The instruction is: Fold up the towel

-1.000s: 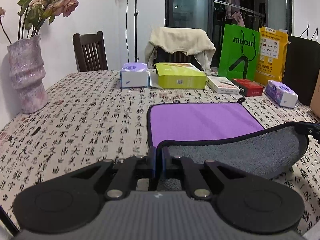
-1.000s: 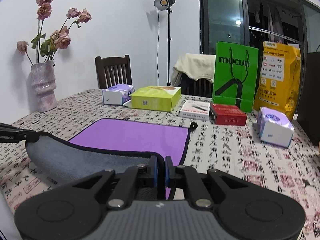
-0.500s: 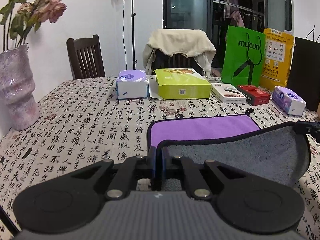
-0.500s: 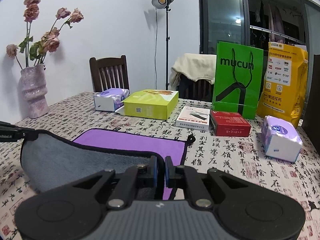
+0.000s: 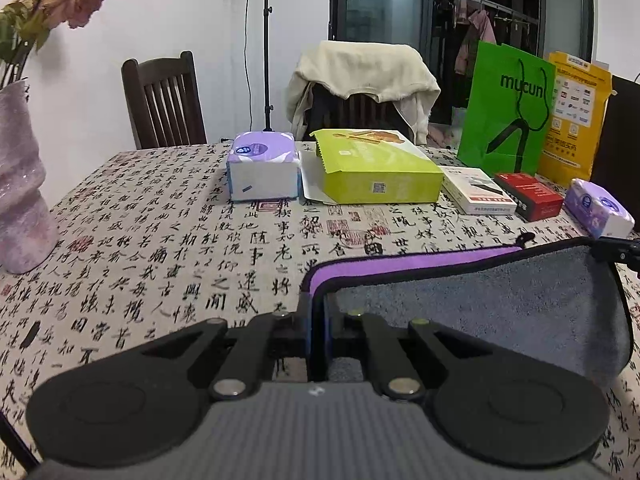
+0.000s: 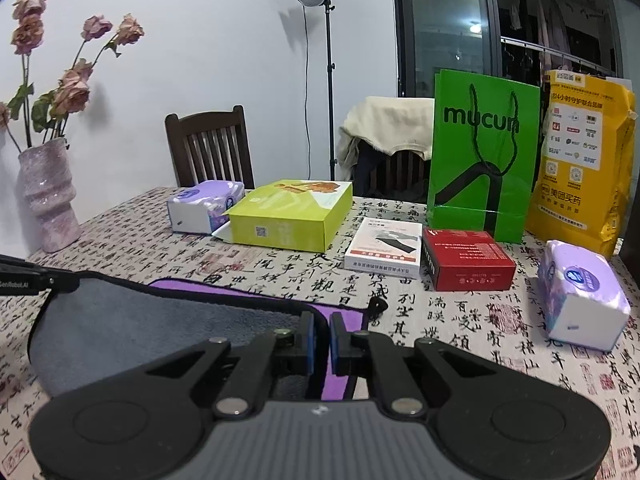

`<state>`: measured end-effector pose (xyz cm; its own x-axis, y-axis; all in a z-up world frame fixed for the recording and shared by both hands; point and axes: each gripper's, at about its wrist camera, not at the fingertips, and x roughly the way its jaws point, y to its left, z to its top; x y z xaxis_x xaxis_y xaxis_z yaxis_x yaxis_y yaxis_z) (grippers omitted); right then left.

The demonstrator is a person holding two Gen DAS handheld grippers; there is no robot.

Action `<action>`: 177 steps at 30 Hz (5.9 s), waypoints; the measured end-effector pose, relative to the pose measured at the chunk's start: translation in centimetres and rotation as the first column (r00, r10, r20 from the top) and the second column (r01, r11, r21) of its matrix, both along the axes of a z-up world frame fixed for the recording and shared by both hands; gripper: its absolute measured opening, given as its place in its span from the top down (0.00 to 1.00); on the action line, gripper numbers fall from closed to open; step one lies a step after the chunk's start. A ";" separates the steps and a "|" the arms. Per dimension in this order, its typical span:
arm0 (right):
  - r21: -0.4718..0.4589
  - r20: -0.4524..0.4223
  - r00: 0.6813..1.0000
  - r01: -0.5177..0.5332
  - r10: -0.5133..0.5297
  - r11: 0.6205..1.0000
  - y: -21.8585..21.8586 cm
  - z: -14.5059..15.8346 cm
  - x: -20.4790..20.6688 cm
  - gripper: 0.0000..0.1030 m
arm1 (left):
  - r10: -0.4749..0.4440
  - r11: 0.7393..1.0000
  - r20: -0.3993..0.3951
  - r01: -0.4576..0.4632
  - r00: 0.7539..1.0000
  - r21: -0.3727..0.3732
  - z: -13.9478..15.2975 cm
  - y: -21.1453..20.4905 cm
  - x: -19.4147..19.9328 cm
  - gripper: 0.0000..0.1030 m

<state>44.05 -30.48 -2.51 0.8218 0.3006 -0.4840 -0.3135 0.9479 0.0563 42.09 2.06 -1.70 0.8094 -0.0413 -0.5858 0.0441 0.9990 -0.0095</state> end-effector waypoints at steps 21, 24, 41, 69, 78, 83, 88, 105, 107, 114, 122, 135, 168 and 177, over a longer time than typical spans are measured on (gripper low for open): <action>0.015 -0.099 0.995 0.011 -0.009 1.000 0.0 -2.9 8.6 0.93 | 0.003 1.000 -0.136 -0.005 0.991 -0.020 -3.4 0.8 9.4 0.94; 0.016 -0.113 0.993 0.016 -0.014 1.000 -0.2 -3.4 9.3 0.93 | 0.005 1.000 -0.162 -0.007 0.987 -0.016 -4.2 0.7 10.3 0.94; 0.012 -0.148 0.989 0.017 -0.015 1.000 -0.3 -4.9 10.4 0.93 | 0.031 0.999 -0.160 -0.028 0.987 0.018 -5.1 0.5 11.0 0.66; -0.037 -0.015 0.997 0.069 -0.069 0.997 -0.1 0.4 4.5 0.01 | 0.058 0.998 0.000 -0.058 0.998 0.021 0.5 0.1 4.5 0.03; -0.057 0.042 0.993 0.116 -0.114 0.992 -0.4 3.0 0.0 0.00 | 0.066 0.997 0.051 -0.068 0.997 0.025 3.0 -0.2 -0.3 0.00; -0.050 0.057 0.991 0.120 -0.117 0.992 -0.8 3.8 -2.3 0.00 | 0.071 0.997 0.078 -0.073 0.994 0.024 4.0 -0.4 -2.7 0.00; -0.044 0.087 0.988 0.129 -0.125 0.991 -1.1 4.6 -4.6 0.00 | 0.071 0.997 0.125 -0.074 0.990 0.024 5.1 -0.9 -5.1 0.00; -0.029 0.185 0.975 0.131 -0.123 0.991 -1.5 7.4 -15.6 0.00 | 0.065 0.998 0.249 -0.069 0.966 0.008 7.5 -1.7 -16.0 0.00; -0.029 0.195 0.973 0.130 -0.122 0.991 -1.5 7.5 -16.9 0.00 | 0.067 0.997 0.263 -0.073 0.963 0.013 7.7 -1.8 -17.4 0.00; -0.035 0.208 0.971 0.129 -0.119 0.991 -1.5 7.2 -20.7 0.00 | 0.061 0.998 0.280 -0.067 0.958 0.009 7.6 -2.3 -21.6 0.00; -0.029 0.217 0.969 0.131 -0.122 0.991 -1.8 6.1 -23.9 0.00 | 0.069 0.997 0.310 -0.079 0.948 0.020 7.0 -2.7 -25.4 0.00; -0.035 0.229 0.968 0.111 -0.100 0.993 -1.0 4.4 -28.8 0.00 | 0.094 0.994 0.316 -0.105 0.944 0.019 5.1 -2.8 -30.9 0.00; -0.016 0.237 0.963 0.134 -0.126 0.991 0.8 5.1 -43.6 0.00 | 0.081 0.995 0.341 -0.097 0.937 0.029 4.4 -3.7 -43.5 0.00; -0.020 0.232 0.968 0.099 -0.092 0.995 1.5 5.0 -44.9 0.00 | 0.073 0.996 0.307 -0.085 0.949 0.025 3.8 -3.1 -44.3 0.00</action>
